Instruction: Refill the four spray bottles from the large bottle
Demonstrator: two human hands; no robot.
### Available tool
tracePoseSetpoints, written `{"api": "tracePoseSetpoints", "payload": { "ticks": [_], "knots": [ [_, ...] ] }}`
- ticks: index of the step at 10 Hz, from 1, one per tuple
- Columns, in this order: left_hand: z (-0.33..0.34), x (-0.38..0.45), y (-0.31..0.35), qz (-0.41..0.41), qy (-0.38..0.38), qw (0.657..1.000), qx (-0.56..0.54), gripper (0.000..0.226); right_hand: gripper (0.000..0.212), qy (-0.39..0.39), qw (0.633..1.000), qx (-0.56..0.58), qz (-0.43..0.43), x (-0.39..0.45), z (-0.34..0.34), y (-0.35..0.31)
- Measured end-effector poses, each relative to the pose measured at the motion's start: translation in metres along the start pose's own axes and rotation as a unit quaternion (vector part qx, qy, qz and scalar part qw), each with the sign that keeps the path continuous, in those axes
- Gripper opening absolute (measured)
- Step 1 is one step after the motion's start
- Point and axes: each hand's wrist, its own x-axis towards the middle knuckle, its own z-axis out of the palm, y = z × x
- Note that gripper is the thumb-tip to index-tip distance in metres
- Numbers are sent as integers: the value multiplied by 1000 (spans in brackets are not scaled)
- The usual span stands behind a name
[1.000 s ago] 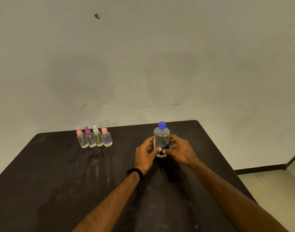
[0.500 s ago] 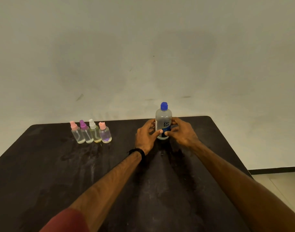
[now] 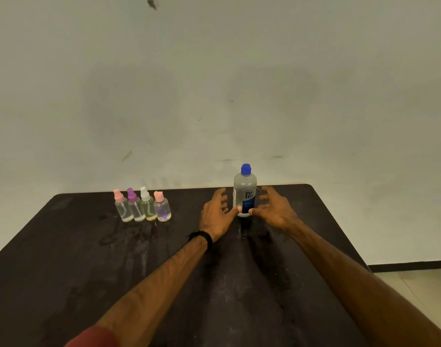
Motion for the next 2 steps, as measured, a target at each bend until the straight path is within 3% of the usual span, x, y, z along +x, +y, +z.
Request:
{"api": "tracePoseSetpoints", "payload": {
  "ticks": [1,2],
  "knots": [
    [-16,-17,5,-4,0,1000,9,71,74,-9,1000,0,11,-17,-8,-3],
    [-30,-44,9,-4,-26,1000,-9,63,36,45,999,15,15,-43,-12,-7]
  ]
}}
